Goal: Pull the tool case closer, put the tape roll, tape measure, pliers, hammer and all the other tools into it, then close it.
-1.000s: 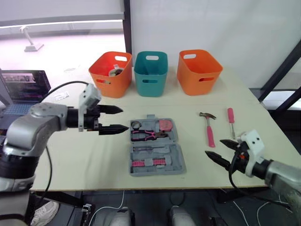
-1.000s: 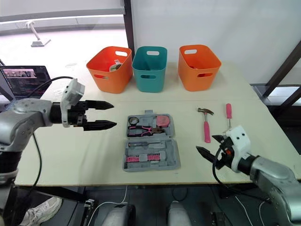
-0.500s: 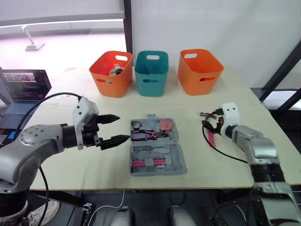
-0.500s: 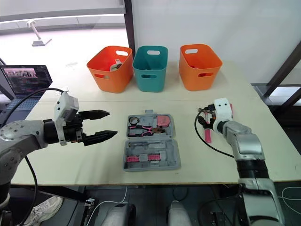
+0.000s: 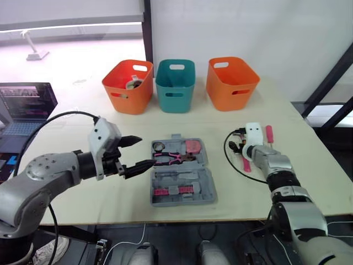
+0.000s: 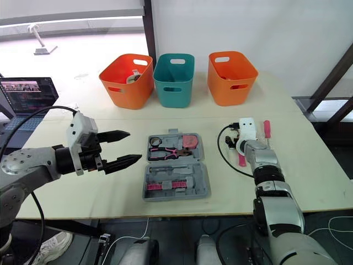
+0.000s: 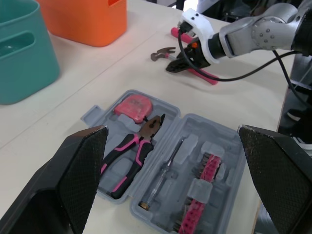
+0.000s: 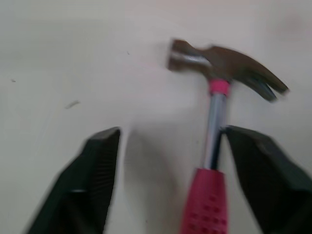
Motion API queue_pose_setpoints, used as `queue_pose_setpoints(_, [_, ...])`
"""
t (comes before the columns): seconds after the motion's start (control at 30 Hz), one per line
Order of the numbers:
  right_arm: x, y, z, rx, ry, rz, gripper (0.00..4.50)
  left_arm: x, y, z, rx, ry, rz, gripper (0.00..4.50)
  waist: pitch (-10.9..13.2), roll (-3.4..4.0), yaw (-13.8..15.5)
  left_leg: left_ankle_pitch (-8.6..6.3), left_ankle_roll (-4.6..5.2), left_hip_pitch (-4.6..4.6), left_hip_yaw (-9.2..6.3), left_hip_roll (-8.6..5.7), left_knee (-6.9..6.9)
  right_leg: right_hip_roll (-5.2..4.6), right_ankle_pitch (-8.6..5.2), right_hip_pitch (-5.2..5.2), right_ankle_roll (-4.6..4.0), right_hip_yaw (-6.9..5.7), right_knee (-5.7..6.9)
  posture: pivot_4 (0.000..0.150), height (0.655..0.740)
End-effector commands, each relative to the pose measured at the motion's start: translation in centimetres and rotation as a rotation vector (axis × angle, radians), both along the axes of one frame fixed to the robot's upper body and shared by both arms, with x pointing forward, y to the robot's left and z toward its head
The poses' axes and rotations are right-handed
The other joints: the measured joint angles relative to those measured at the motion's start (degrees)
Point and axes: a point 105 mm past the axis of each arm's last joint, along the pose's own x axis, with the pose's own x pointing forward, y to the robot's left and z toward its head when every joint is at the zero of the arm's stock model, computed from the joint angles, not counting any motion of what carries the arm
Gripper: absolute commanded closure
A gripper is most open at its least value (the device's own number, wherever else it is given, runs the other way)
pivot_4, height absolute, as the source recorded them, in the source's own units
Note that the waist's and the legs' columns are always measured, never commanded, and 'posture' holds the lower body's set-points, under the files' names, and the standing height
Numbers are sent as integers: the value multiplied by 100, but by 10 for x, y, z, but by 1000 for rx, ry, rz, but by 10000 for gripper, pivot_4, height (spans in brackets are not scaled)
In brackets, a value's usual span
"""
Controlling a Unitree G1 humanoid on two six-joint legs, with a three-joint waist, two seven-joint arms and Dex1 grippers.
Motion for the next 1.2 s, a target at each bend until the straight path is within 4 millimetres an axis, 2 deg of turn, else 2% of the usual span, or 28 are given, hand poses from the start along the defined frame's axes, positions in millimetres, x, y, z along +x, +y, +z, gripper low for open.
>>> queue_pose_setpoints(0.03, [7,-1,7,-2,-36,-23,29581,-2,-3,7,3,-35,-6,0,0,0,-14,0,0,0,1,0,0,0,0,0,0,1,0,1500,7400])
queue_pose_setpoints(0.1, [7,-1,5,1,-31,-31,39730,0,-4,7,-5,-36,-5,0,0,0,-25,0,0,2,1,0,1,0,0,1,0,1,0,1500,7400])
queue_pose_setpoints(0.27, [4,-1,4,42,-11,-21,39938,2,-8,3,-9,-25,-18,0,0,0,-22,0,0,7,1,0,1,1,0,6,0,1,0,1500,7400])
queue_pose_setpoints(0.37, [-5,-2,1,48,19,15,39941,2,-9,1,-8,-20,-26,0,0,0,-11,0,0,7,-2,0,-1,1,0,6,0,0,0,1500,7400])
queue_pose_setpoints(0.43, [-20,0,0,59,51,51,39941,3,-10,-1,-6,-11,-38,0,0,0,14,0,0,5,-4,0,-4,1,0,5,0,-1,-1,1500,7400])
queue_pose_setpoints(0.6, [-75,15,0,7,133,165,39948,4,-15,-6,-6,3,-68,0,-1,3,46,0,0,0,-13,0,-5,1,-1,2,0,-5,-1,1500,7400])
queue_pose_setpoints(0.67, [-89,19,0,-15,153,188,39953,5,-16,-7,-6,6,-78,0,-2,3,44,0,0,0,-11,0,-4,1,-1,3,1,-5,-1,1500,7400])
queue_pose_setpoints(0.73, [-110,28,-4,22,184,215,39956,5,-19,-9,-8,14,-95,0,-2,3,29,0,0,2,-8,0,-2,0,-1,4,0,-3,-1,1500,7400])
queue_pose_setpoints(0.83, [-126,34,-8,85,207,212,39957,7,-21,-10,-8,18,-109,0,-2,3,-1,0,0,2,-9,1,-6,3,-2,2,-1,-4,-1,1500,7400])
queue_pose_setpoints(0.9, [-130,34,-12,66,225,213,29579,8,-21,-10,-4,18,-115,0,-2,3,-3,0,0,3,-8,1,-6,4,-2,2,-1,-2,-1,1500,7400])
queue_pose_setpoints(0.97, [-130,35,-11,56,222,217,21312,8,-21,-10,-2,18,-118,0,-2,3,7,0,0,4,-7,1,-6,4,-2,3,-1,-2,-2,1500,7400])
queue_pose_setpoints(1.03, [-122,35,3,43,164,227,11520,9,-21,-10,0,17,-119,0,-1,2,13,0,0,3,-7,1,-6,3,-2,3,-1,-2,-3,1500,7400])
queue_pose_setpoints(1.1, [-112,32,25,-23,103,277,1437,8,-19,-10,6,14,-115,0,1,6,10,0,0,1,-4,0,-4,1,-2,1,-1,-1,-3,1500,7400])
queue_pose_setpoints(1.2, [-103,31,58,-78,66,441,606,7,-16,-10,10,8,-103,0,10,16,8,0,0,-3,3,-2,0,-3,-1,-2,0,3,-5,1500,7400])
